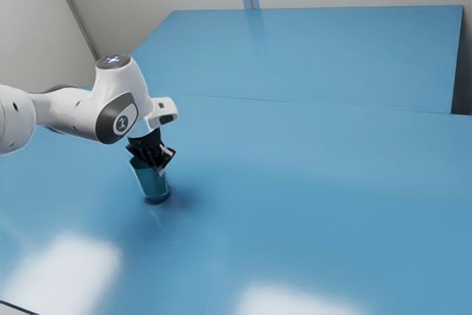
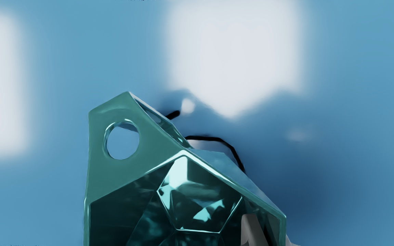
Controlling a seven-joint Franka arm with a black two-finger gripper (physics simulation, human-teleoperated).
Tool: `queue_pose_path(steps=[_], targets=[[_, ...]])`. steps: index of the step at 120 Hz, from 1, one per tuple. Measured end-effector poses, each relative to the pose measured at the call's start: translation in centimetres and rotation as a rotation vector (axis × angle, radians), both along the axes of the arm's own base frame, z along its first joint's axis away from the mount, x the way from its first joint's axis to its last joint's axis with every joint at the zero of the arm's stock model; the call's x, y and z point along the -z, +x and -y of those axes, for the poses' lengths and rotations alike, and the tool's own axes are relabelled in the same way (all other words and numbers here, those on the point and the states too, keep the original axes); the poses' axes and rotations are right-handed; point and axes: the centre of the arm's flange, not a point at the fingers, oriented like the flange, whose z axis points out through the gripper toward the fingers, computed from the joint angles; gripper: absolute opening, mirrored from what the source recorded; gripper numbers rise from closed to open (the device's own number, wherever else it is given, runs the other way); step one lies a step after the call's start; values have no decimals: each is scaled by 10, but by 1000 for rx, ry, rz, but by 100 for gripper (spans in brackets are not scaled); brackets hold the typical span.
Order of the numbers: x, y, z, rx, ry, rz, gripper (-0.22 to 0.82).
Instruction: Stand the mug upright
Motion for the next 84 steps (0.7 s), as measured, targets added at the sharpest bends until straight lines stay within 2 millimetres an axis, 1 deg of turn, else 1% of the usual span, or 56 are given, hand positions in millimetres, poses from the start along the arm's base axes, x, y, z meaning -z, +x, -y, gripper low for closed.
queue_pose_path(steps=[20, 22, 41, 52, 56, 60, 63, 68, 73, 77, 84], targets=[[4, -1, 0, -114, -40, 23, -18], [4, -1, 0, -123, -43, 25, -16], [9, -1, 0, -197, -60, 27, 19], [5, -2, 0, -229, -65, 38, 33], [-1, -1, 1, -238, -67, 50, 37], [-18, 1, 1, -245, -70, 74, 40], [-42, 9, 3, -248, -73, 101, 42], [-94, 25, 11, -244, -77, 146, 45], [-148, 36, 25, -229, -81, 182, 48], [-181, 37, 37, -217, -84, 191, 49], [-224, 33, 51, -208, -87, 190, 52]])
